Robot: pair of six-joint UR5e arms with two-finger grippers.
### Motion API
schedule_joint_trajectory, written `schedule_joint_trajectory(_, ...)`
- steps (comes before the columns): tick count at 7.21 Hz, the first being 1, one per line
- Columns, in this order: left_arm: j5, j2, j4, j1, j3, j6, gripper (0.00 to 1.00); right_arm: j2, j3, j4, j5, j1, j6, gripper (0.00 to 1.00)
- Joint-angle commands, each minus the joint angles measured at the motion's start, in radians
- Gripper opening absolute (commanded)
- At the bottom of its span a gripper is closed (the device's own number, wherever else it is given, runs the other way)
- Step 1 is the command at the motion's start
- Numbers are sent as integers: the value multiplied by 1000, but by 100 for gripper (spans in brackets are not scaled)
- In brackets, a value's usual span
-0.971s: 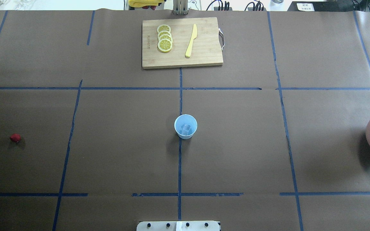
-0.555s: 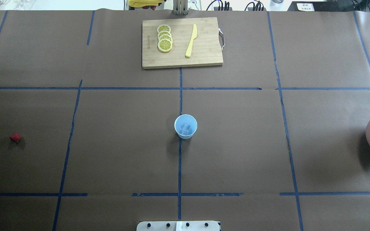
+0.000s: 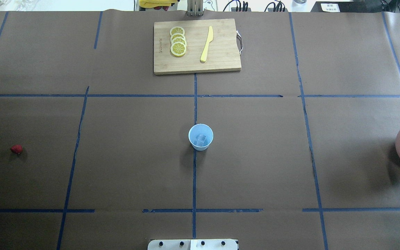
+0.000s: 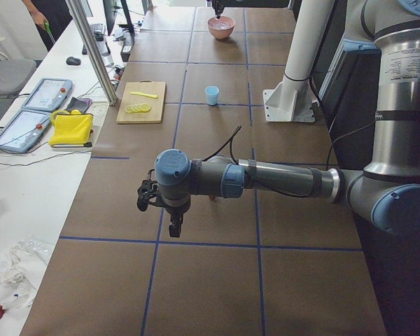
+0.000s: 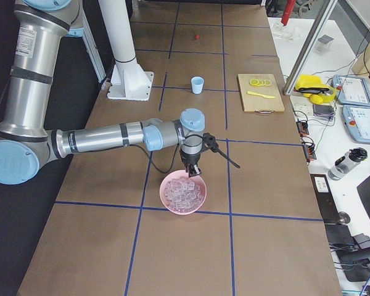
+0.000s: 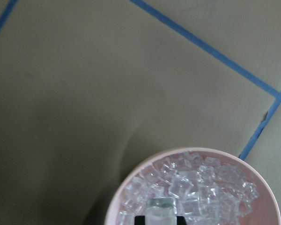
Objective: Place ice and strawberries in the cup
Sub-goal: 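Carry the ice cube with the right gripper over the blue cup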
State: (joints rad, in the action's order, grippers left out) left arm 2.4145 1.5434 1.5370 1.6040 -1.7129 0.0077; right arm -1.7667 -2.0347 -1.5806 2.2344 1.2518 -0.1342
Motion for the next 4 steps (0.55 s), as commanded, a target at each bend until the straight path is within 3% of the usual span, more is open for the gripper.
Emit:
schedule_joint_trajectory(1, 0, 0, 0, -1, 2, 0, 100, 207, -64, -185, 36, -32, 154, 0)
schedule_joint_trajectory(4, 0, -14, 2, -1, 7, 0, 100, 473, -18, -185, -7, -297, 633, 0)
